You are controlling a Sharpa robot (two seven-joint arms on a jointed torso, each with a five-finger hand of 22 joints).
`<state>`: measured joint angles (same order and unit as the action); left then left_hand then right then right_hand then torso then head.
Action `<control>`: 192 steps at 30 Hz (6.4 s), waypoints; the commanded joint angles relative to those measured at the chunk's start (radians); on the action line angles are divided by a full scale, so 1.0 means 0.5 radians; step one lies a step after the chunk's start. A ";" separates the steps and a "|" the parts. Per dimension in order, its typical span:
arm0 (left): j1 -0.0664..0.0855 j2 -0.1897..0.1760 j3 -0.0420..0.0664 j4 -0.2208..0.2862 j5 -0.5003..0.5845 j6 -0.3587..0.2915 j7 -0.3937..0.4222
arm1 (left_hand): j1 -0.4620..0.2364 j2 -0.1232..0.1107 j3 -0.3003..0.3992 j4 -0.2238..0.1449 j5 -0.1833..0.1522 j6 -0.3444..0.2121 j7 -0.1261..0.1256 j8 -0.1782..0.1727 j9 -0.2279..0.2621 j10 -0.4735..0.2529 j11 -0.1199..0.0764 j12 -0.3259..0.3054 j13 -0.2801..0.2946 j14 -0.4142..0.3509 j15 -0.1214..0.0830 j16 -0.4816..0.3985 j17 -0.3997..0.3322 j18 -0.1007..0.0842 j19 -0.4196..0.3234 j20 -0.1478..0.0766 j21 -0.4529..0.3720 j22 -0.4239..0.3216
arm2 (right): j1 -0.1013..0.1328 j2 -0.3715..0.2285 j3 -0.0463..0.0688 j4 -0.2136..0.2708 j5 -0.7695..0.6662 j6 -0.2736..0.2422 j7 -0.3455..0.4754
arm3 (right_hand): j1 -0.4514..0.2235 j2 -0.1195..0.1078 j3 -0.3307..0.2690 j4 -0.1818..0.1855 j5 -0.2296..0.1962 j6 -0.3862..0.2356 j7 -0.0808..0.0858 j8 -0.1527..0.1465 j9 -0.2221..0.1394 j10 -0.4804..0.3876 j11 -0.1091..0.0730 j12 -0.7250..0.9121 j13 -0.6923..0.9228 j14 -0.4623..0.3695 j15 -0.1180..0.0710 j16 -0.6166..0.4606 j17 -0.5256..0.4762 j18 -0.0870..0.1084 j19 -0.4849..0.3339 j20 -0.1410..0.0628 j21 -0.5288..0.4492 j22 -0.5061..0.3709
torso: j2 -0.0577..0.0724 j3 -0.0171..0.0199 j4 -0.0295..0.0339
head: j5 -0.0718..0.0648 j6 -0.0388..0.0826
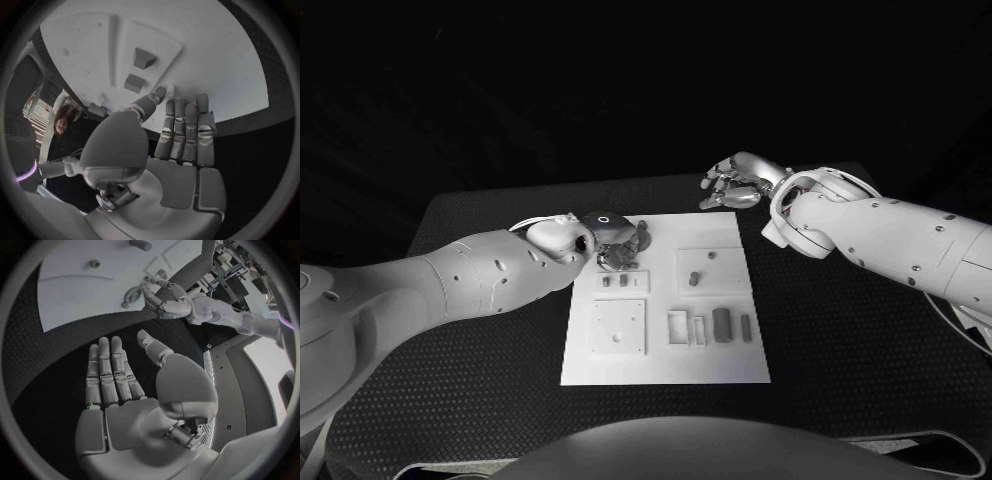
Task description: Assemble the parts on the task board
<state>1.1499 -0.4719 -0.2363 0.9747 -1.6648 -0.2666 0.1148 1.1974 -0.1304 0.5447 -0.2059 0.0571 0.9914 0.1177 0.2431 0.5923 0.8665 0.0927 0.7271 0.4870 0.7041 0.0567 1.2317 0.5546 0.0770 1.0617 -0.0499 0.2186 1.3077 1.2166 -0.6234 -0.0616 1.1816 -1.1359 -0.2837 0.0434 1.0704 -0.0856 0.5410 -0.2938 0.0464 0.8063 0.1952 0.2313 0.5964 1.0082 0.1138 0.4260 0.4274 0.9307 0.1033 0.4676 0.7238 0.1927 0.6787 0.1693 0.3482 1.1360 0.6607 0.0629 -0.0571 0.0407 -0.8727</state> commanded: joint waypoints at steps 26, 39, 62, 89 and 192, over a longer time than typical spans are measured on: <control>0.000 -0.005 0.000 0.009 0.041 -0.087 0.020 | 0.071 0.055 0.242 0.012 -0.013 -0.024 0.021 -0.011 -0.011 -0.034 0.008 0.050 -0.011 -0.002 -0.015 0.025 -0.010 0.012 0.003 -0.003 0.030 0.048 | 0.000 0.004 0.001 -0.005 0.005 0.011 0.019 | -0.007 0.015 -0.013 0.007 0.003 0.018 0.000 0.006 -0.004 -0.026 -0.004 0.015 -0.007 0.019 0.002 -0.011 0.006 0.000 -0.003 0.018 -0.010 0.004 | -0.001 -0.0007 -0.001 | -0.012 0.000; 0.000 -0.054 0.001 0.048 0.060 -0.101 0.052 | -0.016 -0.165 0.043 -0.124 0.056 -0.176 0.010 -0.069 -0.045 -0.103 0.035 0.063 -0.021 -0.022 -0.006 0.017 -0.024 0.013 -0.019 0.007 0.021 0.041 | 0.000 -0.003 0.001 -0.004 0.005 0.011 0.018 | -0.007 0.016 -0.012 0.006 0.003 0.018 -0.001 0.007 -0.004 -0.026 -0.004 0.016 -0.008 0.020 0.002 -0.012 0.007 0.001 -0.003 0.018 -0.011 0.004 | 0.000 -0.0026 0.003 | -0.021 0.000; -0.001 -0.039 0.000 0.032 0.018 -0.071 0.141 | 0.079 -0.152 0.009 -0.161 0.031 -0.098 -0.050 -0.003 -0.038 -0.145 0.006 0.021 -0.075 -0.080 0.015 0.023 -0.028 0.014 -0.045 0.027 -0.018 0.041 | 0.000 0.000 0.001 -0.004 0.005 0.013 0.018 | -0.007 0.018 -0.012 0.006 0.003 0.018 -0.001 0.007 -0.005 -0.026 -0.004 0.018 -0.011 0.021 0.002 -0.014 0.010 0.002 -0.002 0.019 -0.012 0.005 | 0.000 0.0015 -0.001 | -0.018 0.000; -0.004 -0.004 0.000 0.011 0.021 -0.025 0.196 | 0.074 -0.105 -0.013 -0.162 0.012 -0.020 -0.055 0.036 -0.028 -0.073 -0.023 0.028 -0.098 -0.062 0.004 0.037 -0.033 0.016 -0.022 0.018 -0.013 0.043 | -0.001 0.002 0.001 -0.003 0.006 0.015 0.018 | -0.009 0.019 -0.012 0.006 0.003 0.019 -0.001 0.008 -0.006 -0.026 -0.005 0.022 -0.014 0.023 0.001 -0.017 0.014 0.003 -0.001 0.020 -0.013 0.007 | 0.003 0.0004 0.001 | -0.029 0.000; -0.031 0.020 0.000 -0.047 0.045 -0.042 0.163 | -0.096 0.065 0.018 0.059 0.115 -0.039 0.020 0.009 -0.090 -0.094 0.033 0.076 -0.124 -0.050 -0.005 0.097 -0.059 0.030 -0.003 0.010 0.021 0.046 | 0.000 -0.008 0.001 0.005 0.015 0.012 0.019 | -0.020 0.021 -0.015 0.007 0.003 0.019 -0.001 0.011 -0.008 -0.027 -0.005 0.034 -0.026 0.028 0.000 -0.027 0.026 0.008 0.002 0.023 -0.018 0.012 | -0.001 0.0006 0.000 | -0.054 0.000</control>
<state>1.1382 -0.4611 -0.2338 0.9490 -1.6591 -0.2789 0.1884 1.1462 -0.1059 0.5521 -0.1818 0.1141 0.9697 0.1213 0.2431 0.5467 0.8151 0.1086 0.7619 0.4254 0.6739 0.0516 1.2778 0.5253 0.0780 1.0547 -0.0430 0.2245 1.3073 1.2166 -0.6266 -0.0617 1.1833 -1.1295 -0.2828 0.0451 1.0664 -0.0815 0.5383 -0.2911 0.0464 0.8077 0.1939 0.2313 0.5940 1.0068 0.1152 0.4376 0.4151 0.9375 0.1036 0.4597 0.7355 0.1928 0.6785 0.1767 0.3443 1.1402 0.6604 0.0633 -0.0570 0.0133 -0.8728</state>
